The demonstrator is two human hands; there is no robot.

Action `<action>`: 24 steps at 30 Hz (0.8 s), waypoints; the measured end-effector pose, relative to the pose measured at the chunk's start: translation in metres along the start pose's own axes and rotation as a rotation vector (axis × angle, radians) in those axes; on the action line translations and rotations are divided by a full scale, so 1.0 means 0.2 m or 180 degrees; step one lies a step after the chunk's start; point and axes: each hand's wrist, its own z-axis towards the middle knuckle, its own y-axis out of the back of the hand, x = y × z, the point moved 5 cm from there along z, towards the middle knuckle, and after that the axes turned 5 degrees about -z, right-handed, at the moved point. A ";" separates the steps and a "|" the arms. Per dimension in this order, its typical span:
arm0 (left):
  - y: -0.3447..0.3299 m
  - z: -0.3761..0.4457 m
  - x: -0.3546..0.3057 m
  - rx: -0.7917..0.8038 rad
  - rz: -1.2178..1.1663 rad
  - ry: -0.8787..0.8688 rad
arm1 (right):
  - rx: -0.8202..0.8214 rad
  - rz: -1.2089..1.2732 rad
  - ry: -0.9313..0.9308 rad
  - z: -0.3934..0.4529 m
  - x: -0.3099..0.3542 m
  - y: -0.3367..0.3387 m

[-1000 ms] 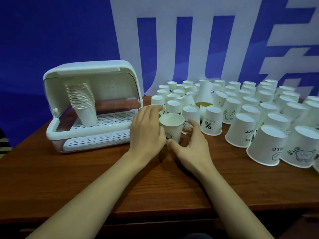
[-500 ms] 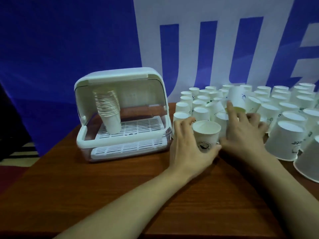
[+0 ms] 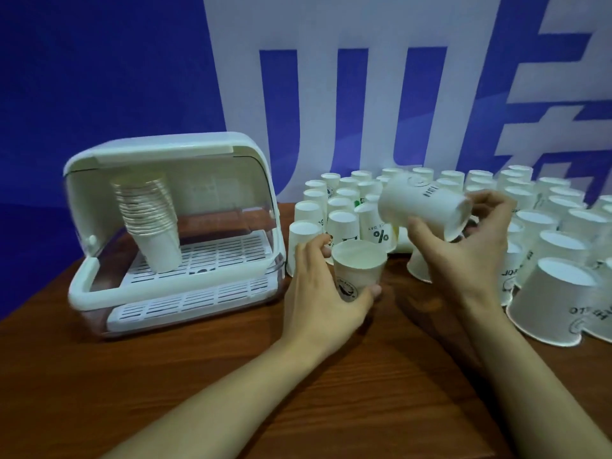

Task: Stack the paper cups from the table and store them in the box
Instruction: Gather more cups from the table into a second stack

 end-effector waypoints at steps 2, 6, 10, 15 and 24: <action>-0.01 0.00 0.01 0.0107 0.0033 0.0078 | 0.0293 0.0413 -0.0151 -0.02 0.01 -0.04; -0.01 0.01 0.01 0.0111 0.0127 0.0088 | 0.1104 0.0592 -0.0074 -0.11 0.02 -0.18; -0.03 0.02 0.02 0.0142 0.0045 0.0197 | 0.1435 -0.0640 0.0201 -0.14 -0.05 -0.27; -0.02 0.02 0.03 0.0137 -0.0203 0.0391 | 0.1678 -0.0727 -0.0033 -0.16 -0.08 -0.26; -0.04 0.01 0.03 0.0289 -0.0329 0.0457 | 0.1630 -0.0090 0.0015 -0.16 -0.07 -0.26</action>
